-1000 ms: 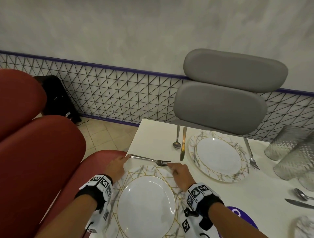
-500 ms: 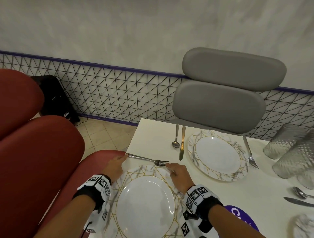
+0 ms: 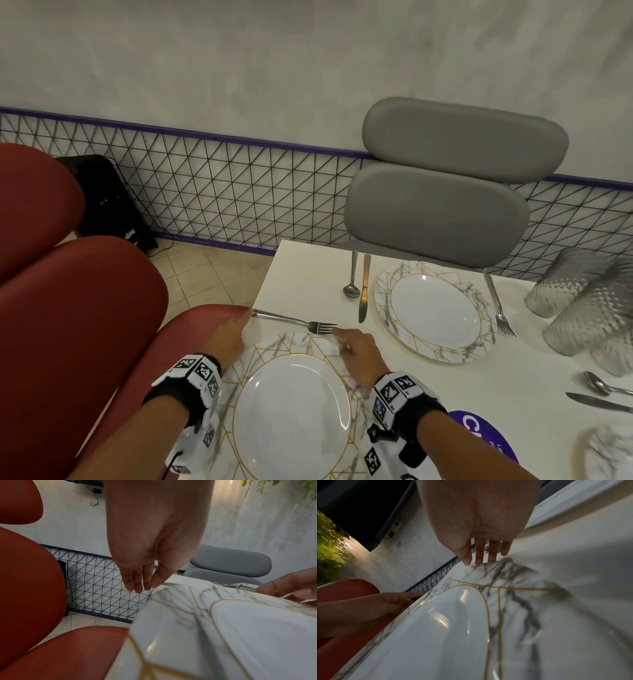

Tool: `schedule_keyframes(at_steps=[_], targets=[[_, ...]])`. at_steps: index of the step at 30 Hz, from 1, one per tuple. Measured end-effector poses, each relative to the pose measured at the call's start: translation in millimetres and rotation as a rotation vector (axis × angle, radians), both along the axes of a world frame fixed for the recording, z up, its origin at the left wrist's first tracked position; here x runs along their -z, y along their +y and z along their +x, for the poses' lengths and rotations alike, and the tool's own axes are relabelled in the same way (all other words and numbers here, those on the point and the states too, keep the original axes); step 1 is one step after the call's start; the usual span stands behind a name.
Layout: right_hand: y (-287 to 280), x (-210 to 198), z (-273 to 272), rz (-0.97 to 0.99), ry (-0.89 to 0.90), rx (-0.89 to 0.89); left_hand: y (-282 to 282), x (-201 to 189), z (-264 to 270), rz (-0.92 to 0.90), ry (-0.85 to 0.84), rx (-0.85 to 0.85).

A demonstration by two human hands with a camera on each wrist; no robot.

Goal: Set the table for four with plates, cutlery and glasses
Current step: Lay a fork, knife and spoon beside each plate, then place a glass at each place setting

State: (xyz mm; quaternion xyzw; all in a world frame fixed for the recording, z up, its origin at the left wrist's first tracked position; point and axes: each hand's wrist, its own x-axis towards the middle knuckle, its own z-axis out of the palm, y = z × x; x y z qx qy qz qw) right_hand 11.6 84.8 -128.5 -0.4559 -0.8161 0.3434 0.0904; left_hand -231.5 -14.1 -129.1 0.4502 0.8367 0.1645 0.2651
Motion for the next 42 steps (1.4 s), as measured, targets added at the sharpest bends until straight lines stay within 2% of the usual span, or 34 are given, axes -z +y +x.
schedule_keyframes(at_steps=[8, 13, 16, 22, 27, 30, 33, 36, 39, 42], targets=[[-5, -21, 29, -0.020, 0.011, 0.039, -13, -36, 10, 0.033, 0.100, 0.011], [-4, -39, 72, 0.028, 0.032, 0.088, -5, -60, 29, 0.121, 0.087, 0.042], [-1, -51, 111, 0.088, 0.064, 0.134, 5, -76, 60, 0.158, 0.083, 0.083], [27, -71, 218, 0.345, 0.026, 0.191, 50, -96, 162, 0.241, 0.092, 0.278], [60, -85, 321, 0.564, -0.050, 0.415, 103, -108, 290, 0.291, 0.037, 0.464], [77, -98, 374, 0.626, -0.102, 0.520, 135, -111, 364, 0.292, 0.086, 0.598], [92, -110, 416, 0.627, -0.113, 0.587, 162, -122, 431, 0.323, 0.135, 0.714], [108, -111, 443, 0.575, -0.167, 0.549, 185, -129, 482, 0.349, 0.201, 0.782], [120, -106, 455, 0.463, -0.204, 0.464, 207, -127, 510, 0.317, 0.321, 0.778], [128, -99, 458, 0.432, -0.218, 0.417, 222, -123, 521, 0.324, 0.541, 0.711]])
